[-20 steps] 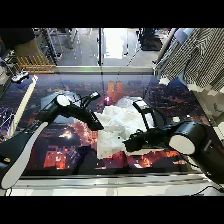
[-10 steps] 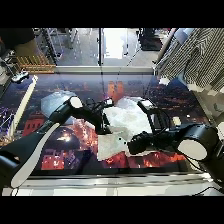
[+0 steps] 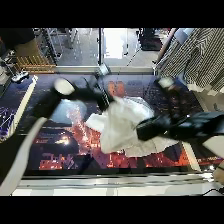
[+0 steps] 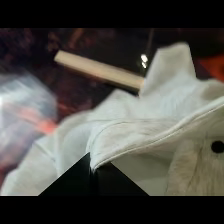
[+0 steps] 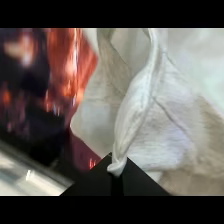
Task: Fold the clothes and pants, and hang the long-sleeved shirts on hangers.
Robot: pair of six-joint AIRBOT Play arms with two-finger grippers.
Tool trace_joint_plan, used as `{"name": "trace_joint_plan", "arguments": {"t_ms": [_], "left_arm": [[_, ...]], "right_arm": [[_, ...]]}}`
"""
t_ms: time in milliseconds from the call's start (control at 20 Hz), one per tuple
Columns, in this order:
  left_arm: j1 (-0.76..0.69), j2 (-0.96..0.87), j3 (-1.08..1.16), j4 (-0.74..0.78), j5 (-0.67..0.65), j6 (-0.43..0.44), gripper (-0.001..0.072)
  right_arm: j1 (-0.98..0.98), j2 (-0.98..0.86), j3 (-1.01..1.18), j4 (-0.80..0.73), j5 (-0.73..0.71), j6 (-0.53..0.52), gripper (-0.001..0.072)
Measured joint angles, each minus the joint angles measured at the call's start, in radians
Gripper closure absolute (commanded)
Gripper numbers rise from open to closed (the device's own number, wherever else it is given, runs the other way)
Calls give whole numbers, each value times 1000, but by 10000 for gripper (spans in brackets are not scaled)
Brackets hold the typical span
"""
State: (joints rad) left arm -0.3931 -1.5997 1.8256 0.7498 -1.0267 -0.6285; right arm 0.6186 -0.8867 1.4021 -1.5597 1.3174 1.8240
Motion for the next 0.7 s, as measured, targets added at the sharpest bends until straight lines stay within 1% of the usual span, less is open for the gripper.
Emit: {"name": "trace_joint_plan", "arguments": {"t_ms": [200,300,400,500,650,700], "left_arm": [[75,183,120,60,20,-246,694],[91,256,141,156,-1,-390,694],[99,291,146,253,-51,-523,693],[107,294,127,325,-103,-612,691],[114,261,82,361,-144,-687,691],[114,243,73,354,-156,-700,630]], "right_arm": [[-29,-71,241,-73,-105,0,680],[-37,-137,336,-83,-129,0,680],[-42,-208,392,-95,-149,8,680],[-45,-269,422,-105,-159,35,680],[-45,-344,442,-111,-185,77,680],[-45,-372,445,-112,-194,89,680]]}}
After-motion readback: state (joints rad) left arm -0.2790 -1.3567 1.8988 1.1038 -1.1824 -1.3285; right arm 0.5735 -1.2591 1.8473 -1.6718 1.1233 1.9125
